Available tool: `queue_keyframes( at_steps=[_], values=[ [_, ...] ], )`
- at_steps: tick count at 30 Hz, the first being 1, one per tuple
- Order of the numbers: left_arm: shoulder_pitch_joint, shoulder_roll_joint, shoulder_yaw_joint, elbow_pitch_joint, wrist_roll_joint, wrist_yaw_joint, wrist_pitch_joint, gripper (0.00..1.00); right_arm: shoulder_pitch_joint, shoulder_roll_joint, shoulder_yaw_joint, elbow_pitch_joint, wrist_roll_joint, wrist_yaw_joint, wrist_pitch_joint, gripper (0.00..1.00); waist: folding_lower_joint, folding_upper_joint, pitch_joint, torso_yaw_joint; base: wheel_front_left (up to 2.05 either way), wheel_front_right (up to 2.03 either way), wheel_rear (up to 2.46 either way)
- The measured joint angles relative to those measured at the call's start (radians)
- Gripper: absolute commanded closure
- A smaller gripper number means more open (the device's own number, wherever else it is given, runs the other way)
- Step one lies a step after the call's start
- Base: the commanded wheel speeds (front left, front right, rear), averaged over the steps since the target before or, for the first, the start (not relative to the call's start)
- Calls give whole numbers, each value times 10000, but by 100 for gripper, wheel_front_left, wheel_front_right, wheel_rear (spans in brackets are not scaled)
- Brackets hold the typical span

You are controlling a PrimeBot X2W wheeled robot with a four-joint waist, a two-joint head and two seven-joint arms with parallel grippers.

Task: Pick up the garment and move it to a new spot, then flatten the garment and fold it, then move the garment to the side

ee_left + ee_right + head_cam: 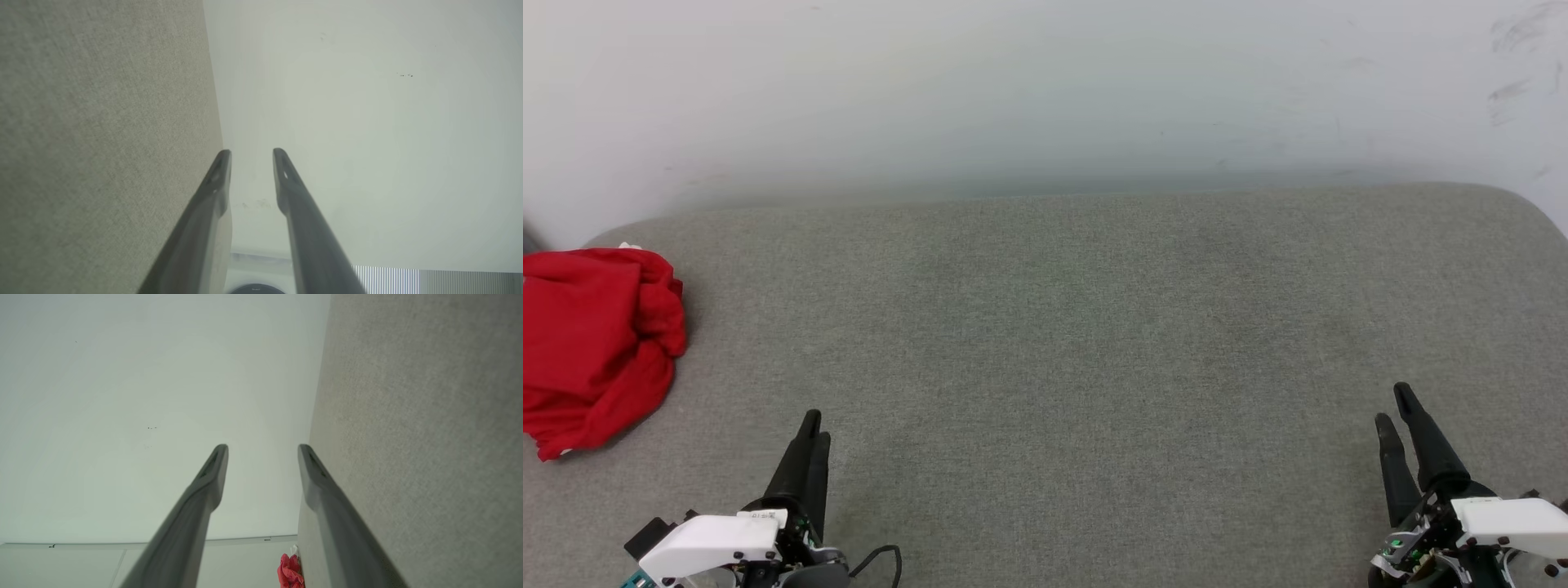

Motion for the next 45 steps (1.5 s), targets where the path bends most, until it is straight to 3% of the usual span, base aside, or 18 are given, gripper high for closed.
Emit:
queue_keyframes(
  at_steps=[9,15,31,45],
  values=[
    [101,0,29,-355,347,0,-445,0,106,6,46,-146,-571,2,-435,0,0,0,6,-14,0,0,0],
    [163,4,337,-571,1300,109,-717,0,181,10,-82,-384,-1657,0,-723,0,0,0,12,-19,0,0,0],
    [450,2,-2,-1944,4941,1394,-1365,0,485,13,138,-1816,-5511,2,-1361,0,0,0,33,-20,0,0,0],
    [850,4,-686,-2362,7728,2113,-1829,0,825,15,522,-2115,-8184,2,-1833,0,0,0,16,19,0,0,0]
  ],
)
